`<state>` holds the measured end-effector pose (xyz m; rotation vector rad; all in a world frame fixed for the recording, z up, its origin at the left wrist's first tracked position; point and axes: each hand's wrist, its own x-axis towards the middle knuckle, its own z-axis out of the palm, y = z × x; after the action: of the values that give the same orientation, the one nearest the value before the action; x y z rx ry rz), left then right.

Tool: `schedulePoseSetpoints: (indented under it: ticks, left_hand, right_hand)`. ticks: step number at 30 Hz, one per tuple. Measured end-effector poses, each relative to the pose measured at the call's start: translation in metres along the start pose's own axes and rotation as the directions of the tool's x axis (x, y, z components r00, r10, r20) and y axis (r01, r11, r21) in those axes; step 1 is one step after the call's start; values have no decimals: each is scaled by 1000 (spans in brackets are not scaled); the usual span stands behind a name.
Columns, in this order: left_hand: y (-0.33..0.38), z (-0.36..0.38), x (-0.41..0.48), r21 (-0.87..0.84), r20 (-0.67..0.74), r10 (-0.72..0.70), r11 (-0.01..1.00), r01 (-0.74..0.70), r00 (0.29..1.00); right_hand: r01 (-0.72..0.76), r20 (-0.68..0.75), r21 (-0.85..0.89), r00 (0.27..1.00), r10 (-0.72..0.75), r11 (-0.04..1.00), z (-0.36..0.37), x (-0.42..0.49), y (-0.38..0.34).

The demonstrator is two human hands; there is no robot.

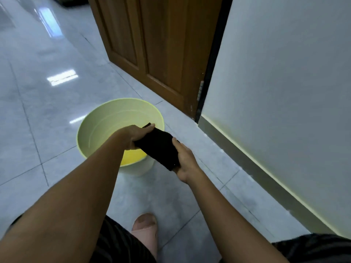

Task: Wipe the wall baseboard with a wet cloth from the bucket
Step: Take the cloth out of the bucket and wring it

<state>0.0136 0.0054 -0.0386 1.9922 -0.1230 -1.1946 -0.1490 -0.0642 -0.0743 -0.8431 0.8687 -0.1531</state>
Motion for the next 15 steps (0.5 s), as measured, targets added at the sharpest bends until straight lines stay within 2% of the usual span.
schedulePoseSetpoints:
  ticks: [3,6,9,12,15]
  left_hand:
    - [22,2,-44,-82,2,226,971,-225,974]
    - [49,12,-98,-119,-55,466,875,-469,883]
    - [77,21,-148,-32,-95,646,758,-651,757]
    - [96,24,-195,82,-45,760,650,-755,649]
    - [109,31,-239,188,78,850,500,-845,521]
  right_hand:
    - [117,-22,16,993,-116,993,-1,-38,-31]
    - [188,11,76,982,-190,979,-1,-80,-55]
    - [239,129,210,955,-269,948,-7,-114,-69]
    - [194,296,325,909,-294,926,-20,-145,-80]
    - [198,339,237,901,-272,951,-26,-166,-92]
